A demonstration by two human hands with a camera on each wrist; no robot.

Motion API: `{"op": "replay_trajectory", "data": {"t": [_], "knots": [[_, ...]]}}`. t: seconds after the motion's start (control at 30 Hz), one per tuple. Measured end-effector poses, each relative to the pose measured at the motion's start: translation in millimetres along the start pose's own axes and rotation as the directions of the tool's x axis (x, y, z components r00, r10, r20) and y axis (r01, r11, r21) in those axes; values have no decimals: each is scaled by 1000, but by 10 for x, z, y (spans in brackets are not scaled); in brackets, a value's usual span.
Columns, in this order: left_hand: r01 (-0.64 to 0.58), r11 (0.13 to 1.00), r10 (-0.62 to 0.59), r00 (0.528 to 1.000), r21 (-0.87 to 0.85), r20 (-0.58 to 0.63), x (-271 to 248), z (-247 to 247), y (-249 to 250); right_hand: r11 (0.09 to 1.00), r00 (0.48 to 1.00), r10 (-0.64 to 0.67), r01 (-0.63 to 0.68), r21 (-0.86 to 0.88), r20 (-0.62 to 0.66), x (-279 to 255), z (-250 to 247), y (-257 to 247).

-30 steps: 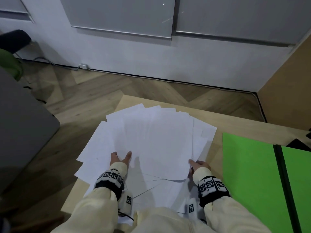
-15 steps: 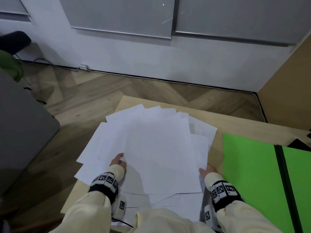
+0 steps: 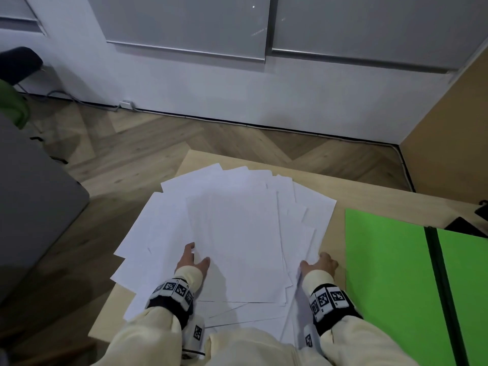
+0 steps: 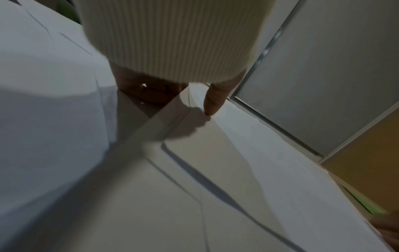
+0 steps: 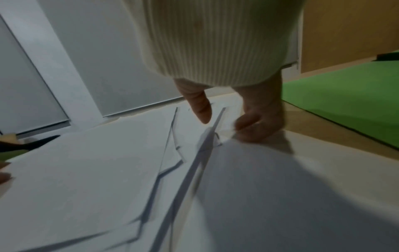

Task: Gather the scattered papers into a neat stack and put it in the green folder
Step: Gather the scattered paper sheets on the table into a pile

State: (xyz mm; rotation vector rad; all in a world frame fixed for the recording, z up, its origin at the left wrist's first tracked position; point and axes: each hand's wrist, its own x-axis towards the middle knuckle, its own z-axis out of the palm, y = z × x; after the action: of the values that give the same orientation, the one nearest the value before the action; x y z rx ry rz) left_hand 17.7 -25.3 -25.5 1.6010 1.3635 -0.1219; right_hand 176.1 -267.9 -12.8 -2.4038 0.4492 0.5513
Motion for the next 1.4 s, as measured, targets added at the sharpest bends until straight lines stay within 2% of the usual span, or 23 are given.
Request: {"op": "replay_trajectory", "data": {"t": [0.17,0.27,0.33,0.4,0.47,0.5,0.57,0.63,0.67,0.73,0.8,0.87,0.97,1.03,1.1,1.17,1.3,1.4], "knots": [[-28,994,19,997,109,78,-17,106,-1,996,982,89,-88,-10,165,-38,-50,-157],[-96,987,76,986,130,151,-105,202,8,984,927,167,-180,6,336,-57,-113,-193],[-139,982,115,978,132,175,-131,205,21,992,928,124,-130,-6,351,-49,-106,-147],[-100,994,95,992,51,88,-84,104,-5,997,945,65,-71,5,319,-17,-103,-86],[-29,999,33,994,41,-102,51,-98,-100,999,950,23,-31,21,312,-7,-113,-18],[38,996,-19,979,86,-205,120,-238,-159,999,955,5,-18,40,297,11,-123,7],[231,965,-169,910,125,-379,121,-521,-204,998,961,-28,9,70,277,11,-157,30],[338,936,-268,861,93,-433,99,-666,-223,999,953,-18,2,53,303,24,-141,50],[352,933,-288,857,77,-426,101,-678,-224,1000,944,12,-13,2,331,8,-131,34],[342,937,-288,873,75,-393,97,-627,-193,991,919,101,-62,-115,382,-69,-95,0],[307,950,-266,894,62,-360,72,-537,-133,985,921,157,-122,-119,356,-94,-68,-30],[271,961,-241,913,49,-328,48,-438,-61,983,900,176,-135,-128,399,-141,-26,-22],[203,977,-180,945,58,-273,27,-312,8,994,873,109,-104,-37,476,-163,60,58],[132,989,-114,969,69,-218,32,-247,51,996,889,86,-61,-70,450,-183,90,85],[69,995,-58,985,68,-161,35,-178,65,999,914,31,-24,-21,404,-175,71,69],[25,998,-19,993,50,-120,-6,-127,61,998,936,30,-46,39,351,-89,34,72],[9,997,-20,989,-78,-149,-65,-142,28,987,949,89,-125,102,303,-28,-134,77],[60,980,-117,947,-191,-299,-32,-346,-10,987,955,95,-128,100,282,37,-238,134]]}}
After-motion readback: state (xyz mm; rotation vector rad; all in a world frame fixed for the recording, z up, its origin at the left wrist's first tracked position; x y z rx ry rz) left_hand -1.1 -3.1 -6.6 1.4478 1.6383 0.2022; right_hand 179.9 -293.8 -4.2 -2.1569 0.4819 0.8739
